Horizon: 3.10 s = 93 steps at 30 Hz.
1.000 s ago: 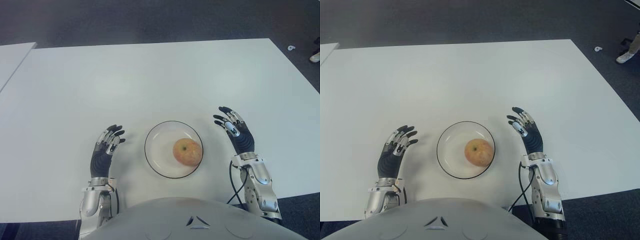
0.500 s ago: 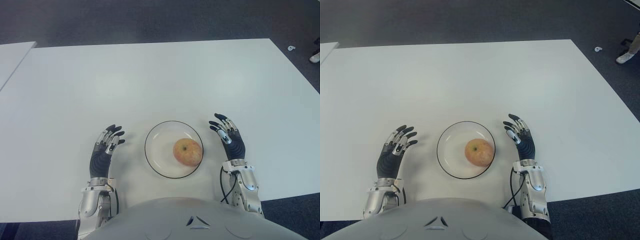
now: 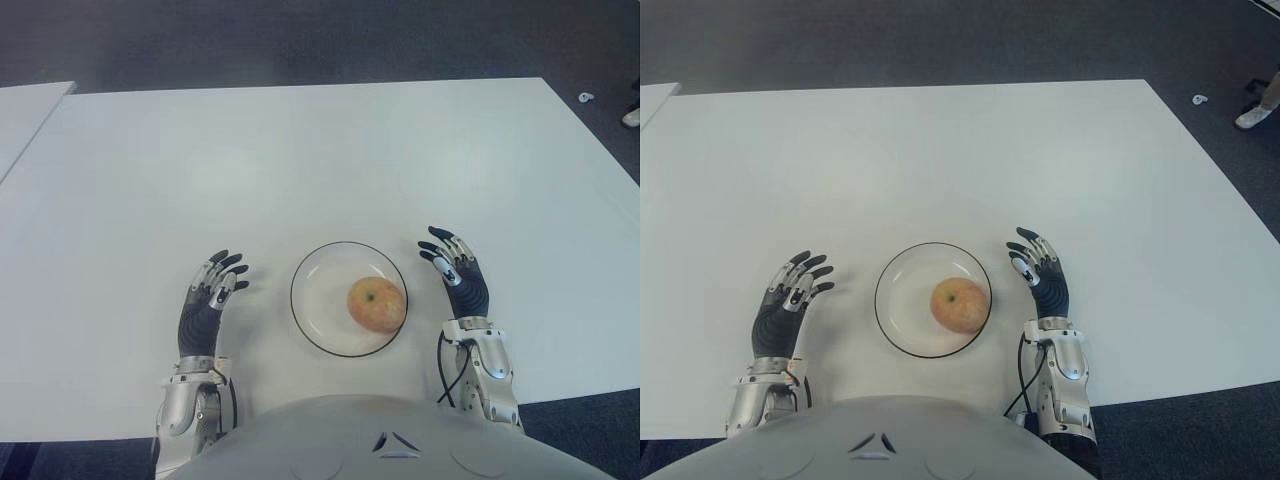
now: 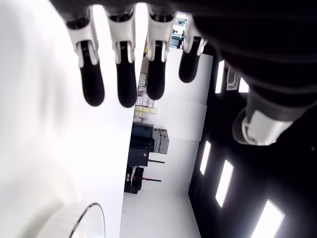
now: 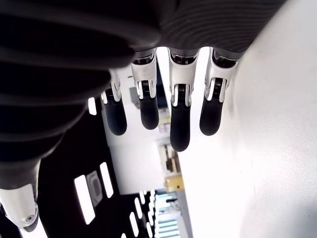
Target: Put the apples into the plate.
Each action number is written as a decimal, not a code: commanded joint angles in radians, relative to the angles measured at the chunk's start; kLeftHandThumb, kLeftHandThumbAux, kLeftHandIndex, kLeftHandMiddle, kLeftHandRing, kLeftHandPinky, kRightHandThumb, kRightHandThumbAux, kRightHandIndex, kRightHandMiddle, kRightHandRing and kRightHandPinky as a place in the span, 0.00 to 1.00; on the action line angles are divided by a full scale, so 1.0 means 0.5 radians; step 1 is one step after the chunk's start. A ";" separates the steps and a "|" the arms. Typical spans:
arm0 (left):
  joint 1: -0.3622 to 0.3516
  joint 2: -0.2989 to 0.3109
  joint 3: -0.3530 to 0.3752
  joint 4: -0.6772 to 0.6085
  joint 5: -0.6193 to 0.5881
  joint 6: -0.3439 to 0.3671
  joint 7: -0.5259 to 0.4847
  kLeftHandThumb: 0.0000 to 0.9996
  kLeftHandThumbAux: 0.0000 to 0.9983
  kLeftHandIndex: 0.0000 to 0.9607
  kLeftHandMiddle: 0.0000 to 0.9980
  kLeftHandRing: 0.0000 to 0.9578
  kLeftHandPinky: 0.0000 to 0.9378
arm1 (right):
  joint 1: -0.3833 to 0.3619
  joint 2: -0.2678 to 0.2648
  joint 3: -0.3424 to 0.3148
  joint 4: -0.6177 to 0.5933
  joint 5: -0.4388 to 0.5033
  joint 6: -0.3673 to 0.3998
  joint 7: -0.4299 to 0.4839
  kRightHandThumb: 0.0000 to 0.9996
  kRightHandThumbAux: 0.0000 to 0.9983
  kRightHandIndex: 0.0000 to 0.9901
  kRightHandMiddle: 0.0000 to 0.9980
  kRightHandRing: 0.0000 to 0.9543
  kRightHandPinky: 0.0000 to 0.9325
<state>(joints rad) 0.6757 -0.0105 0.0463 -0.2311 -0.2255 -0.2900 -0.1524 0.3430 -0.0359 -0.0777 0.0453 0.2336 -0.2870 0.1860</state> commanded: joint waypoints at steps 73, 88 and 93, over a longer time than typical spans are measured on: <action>-0.607 -0.068 0.123 1.225 0.059 -0.734 -0.118 0.34 0.51 0.24 0.30 0.37 0.42 | -0.245 0.100 -0.021 0.956 -0.266 -0.620 -0.116 0.44 0.69 0.28 0.37 0.36 0.39; -0.642 -0.093 0.152 1.295 -0.021 -0.781 -0.187 0.36 0.51 0.25 0.33 0.39 0.43 | -0.282 0.116 -0.075 1.065 -0.215 -0.745 0.004 0.45 0.67 0.26 0.41 0.40 0.42; -0.639 -0.096 0.168 1.291 -0.036 -0.793 -0.220 0.36 0.50 0.26 0.33 0.39 0.43 | -0.278 0.128 -0.089 1.058 -0.197 -0.734 0.026 0.46 0.68 0.25 0.42 0.41 0.43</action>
<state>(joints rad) 0.3177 -0.0450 0.1144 0.2703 -0.2001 -0.6713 -0.2341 0.1020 -0.0178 -0.1048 0.3843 0.0813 -0.6383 0.1878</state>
